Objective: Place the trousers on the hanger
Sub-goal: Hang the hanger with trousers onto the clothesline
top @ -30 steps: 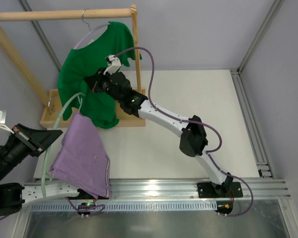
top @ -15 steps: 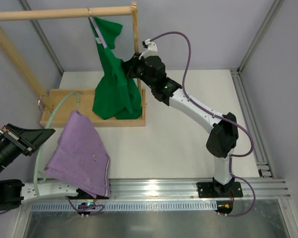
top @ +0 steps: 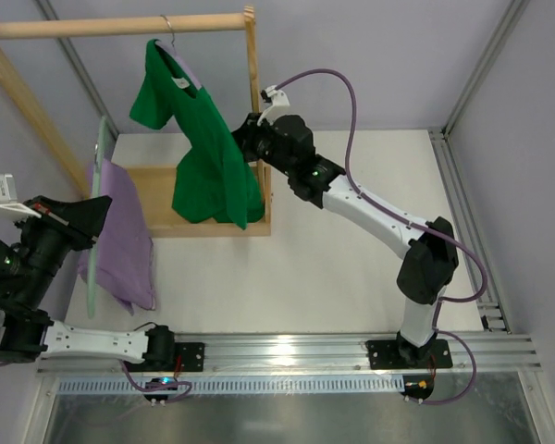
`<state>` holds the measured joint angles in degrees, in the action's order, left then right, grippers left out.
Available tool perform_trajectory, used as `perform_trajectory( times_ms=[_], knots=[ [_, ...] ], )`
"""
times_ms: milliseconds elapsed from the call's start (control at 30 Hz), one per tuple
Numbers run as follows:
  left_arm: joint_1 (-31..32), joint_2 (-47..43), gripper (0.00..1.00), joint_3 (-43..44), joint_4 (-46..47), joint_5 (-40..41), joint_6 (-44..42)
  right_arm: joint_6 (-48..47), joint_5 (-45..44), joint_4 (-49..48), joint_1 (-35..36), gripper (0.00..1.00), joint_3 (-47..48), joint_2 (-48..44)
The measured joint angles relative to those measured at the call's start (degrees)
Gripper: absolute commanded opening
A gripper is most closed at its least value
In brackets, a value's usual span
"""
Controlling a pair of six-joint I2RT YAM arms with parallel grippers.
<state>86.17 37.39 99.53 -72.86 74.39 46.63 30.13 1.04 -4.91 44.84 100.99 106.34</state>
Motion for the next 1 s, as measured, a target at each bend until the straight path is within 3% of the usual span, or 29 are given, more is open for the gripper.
perform_trajectory(
  times_ms=[167, 267, 467, 600, 833, 1000],
  knots=[
    [8.9, -5.6, 0.00, -13.9, 36.6, 7.4, -31.8, 0.3, 2.1, -0.5, 0.0, 0.04, -2.2, -2.1],
    [11.8, -6.3, 0.01, -15.5, 50.9, 9.7, -43.7, 0.3, 2.8, -0.6, 0.0, 0.04, -2.2, -2.2],
    [11.8, -5.9, 0.01, -15.5, 66.8, 13.4, -56.6, 0.4, 4.0, -0.6, 0.0, 0.04, -2.2, -2.2],
    [11.8, -3.5, 0.01, -16.8, 82.8, 14.9, -69.8, 0.4, 4.2, -0.7, 0.0, 0.04, -2.5, -2.2],
    [10.8, 13.6, 0.01, -12.2, 109.3, 15.3, -95.4, 0.4, 4.2, -0.5, 0.0, 0.04, -3.0, -2.7],
    [8.0, 21.2, 0.00, -11.4, 112.8, 14.4, -101.7, 0.4, 4.2, 0.0, 0.0, 0.04, -3.0, -3.3]
  ],
)
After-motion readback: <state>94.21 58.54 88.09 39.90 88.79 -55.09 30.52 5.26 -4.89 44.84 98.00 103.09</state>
